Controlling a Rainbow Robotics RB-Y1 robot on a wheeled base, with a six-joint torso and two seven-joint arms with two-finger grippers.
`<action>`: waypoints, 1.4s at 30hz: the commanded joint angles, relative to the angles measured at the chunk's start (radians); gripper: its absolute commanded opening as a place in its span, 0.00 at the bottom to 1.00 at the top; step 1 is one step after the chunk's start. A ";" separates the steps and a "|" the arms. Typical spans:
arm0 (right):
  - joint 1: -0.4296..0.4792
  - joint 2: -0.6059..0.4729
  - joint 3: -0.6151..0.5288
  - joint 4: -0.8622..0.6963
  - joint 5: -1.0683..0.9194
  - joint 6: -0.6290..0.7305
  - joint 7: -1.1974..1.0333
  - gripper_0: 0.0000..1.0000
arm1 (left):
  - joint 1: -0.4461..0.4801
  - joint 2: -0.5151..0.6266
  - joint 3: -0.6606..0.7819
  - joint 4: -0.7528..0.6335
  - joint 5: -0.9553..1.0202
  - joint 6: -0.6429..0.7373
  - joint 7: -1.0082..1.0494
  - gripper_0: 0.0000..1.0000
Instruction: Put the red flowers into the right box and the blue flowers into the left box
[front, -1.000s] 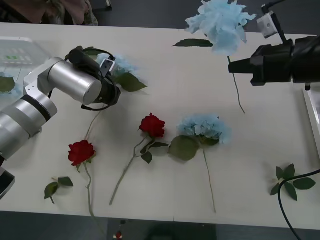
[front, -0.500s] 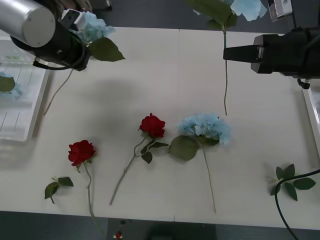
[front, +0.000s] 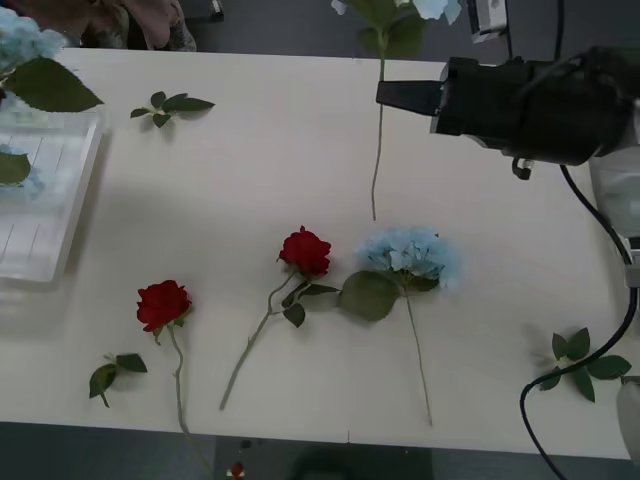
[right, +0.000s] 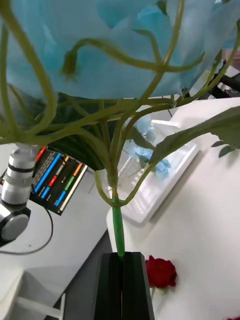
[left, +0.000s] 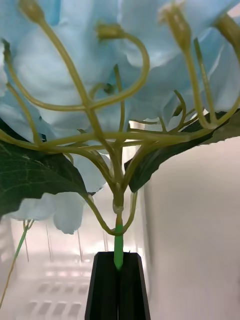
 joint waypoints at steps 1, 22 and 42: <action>-0.046 0.032 0.046 -0.029 -0.006 -0.070 -0.028 0.00 | 0.051 0.033 0.069 0.046 0.004 -0.030 -0.143 0.00; -0.103 0.055 0.115 -0.027 -0.007 -0.108 -0.047 0.00 | 0.079 0.033 0.105 0.219 -0.047 -0.127 -0.197 0.54; -0.103 0.055 0.115 -0.027 -0.007 -0.108 -0.047 0.00 | 0.013 0.057 0.182 0.195 0.298 -0.034 -0.209 0.83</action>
